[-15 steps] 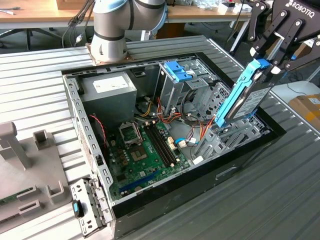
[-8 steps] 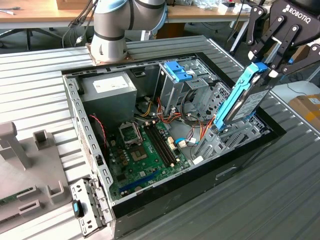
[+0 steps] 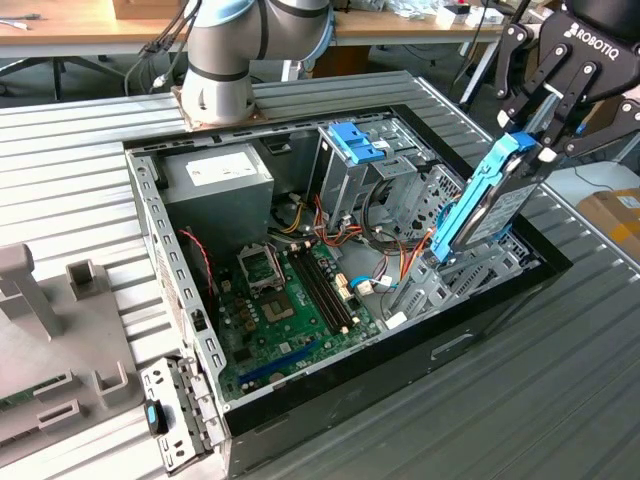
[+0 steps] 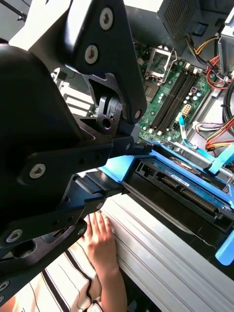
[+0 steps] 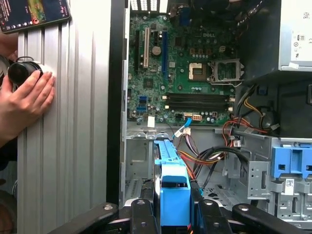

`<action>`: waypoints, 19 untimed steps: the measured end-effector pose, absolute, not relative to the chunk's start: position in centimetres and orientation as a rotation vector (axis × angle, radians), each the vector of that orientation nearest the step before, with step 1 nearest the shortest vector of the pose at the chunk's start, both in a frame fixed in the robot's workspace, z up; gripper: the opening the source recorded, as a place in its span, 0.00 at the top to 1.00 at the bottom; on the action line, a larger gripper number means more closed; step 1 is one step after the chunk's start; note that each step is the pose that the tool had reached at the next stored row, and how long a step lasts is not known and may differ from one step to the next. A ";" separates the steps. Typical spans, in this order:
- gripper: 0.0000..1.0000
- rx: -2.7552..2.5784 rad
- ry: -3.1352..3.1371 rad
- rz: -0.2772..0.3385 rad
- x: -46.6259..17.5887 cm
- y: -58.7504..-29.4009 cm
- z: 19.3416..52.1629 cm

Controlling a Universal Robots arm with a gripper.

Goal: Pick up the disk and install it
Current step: 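Pick up the disk, then insert the disk into the insertion slot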

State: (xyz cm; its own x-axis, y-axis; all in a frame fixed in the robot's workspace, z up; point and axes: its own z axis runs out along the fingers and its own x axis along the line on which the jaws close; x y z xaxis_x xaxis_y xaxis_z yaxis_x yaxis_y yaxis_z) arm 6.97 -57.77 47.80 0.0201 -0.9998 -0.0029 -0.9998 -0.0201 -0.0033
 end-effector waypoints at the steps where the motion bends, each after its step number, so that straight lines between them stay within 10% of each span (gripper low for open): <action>1: 0.63 -2.241 2.196 0.000 7.0 -57.8 47.4; 19: 0.63 -2.241 2.196 0.000 7.0 -57.8 44.9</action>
State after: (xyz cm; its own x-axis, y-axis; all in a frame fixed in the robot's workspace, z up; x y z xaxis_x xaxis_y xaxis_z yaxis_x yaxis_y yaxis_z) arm 7.04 -57.76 44.94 0.0202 -0.9998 -0.0029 -0.9998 -0.0202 -0.0033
